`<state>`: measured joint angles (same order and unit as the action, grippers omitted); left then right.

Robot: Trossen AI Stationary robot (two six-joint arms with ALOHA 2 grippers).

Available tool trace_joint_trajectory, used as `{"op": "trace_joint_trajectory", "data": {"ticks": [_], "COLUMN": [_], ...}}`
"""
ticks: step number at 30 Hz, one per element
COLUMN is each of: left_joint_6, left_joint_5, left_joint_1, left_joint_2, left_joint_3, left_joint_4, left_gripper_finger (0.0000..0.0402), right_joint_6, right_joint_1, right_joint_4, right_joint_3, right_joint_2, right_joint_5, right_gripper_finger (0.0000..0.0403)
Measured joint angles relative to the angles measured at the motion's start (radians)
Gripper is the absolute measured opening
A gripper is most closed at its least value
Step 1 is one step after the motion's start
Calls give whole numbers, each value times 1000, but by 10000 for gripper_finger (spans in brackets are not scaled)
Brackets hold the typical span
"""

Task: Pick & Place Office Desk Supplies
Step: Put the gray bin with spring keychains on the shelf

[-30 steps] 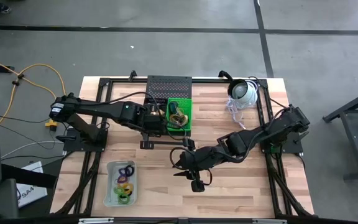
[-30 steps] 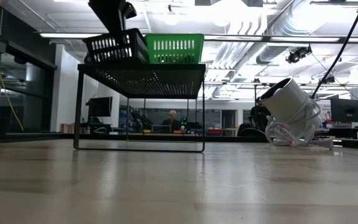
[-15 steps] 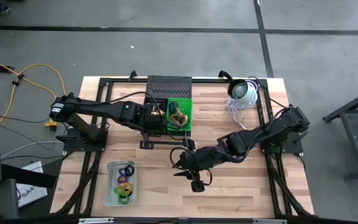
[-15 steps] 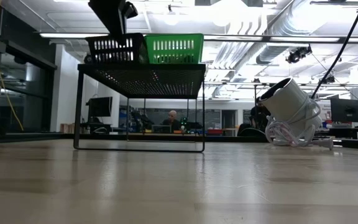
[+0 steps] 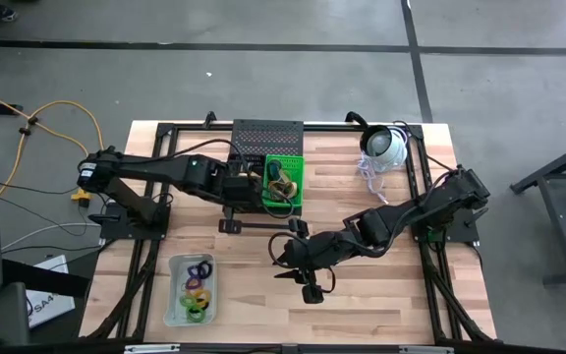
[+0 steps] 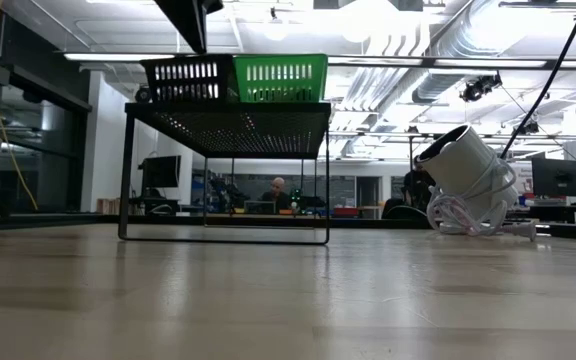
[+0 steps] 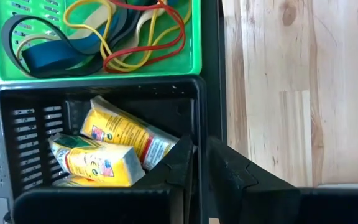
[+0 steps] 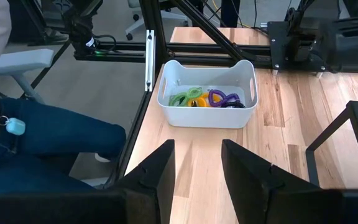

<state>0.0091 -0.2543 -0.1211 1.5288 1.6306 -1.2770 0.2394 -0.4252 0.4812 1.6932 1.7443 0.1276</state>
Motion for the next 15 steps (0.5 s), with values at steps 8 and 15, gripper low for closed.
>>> {"op": "trace_joint_trajectory", "data": {"ticks": [8, 15], "left_joint_6": [-10, -40], "left_joint_5": [14, -26], "left_joint_1": [0, 0], "left_joint_2": [-3, -16], "left_joint_3": [1, 1], "left_joint_4": [-5, -76], "left_gripper_finger": [40, 40], "right_joint_6": [0, 0], "right_joint_1": [0, 0], "right_joint_4": [0, 0], "right_joint_3": [0, 0], "right_joint_2": [0, 0], "right_joint_5": [0, 0], "right_gripper_finger": [120, 120]}}
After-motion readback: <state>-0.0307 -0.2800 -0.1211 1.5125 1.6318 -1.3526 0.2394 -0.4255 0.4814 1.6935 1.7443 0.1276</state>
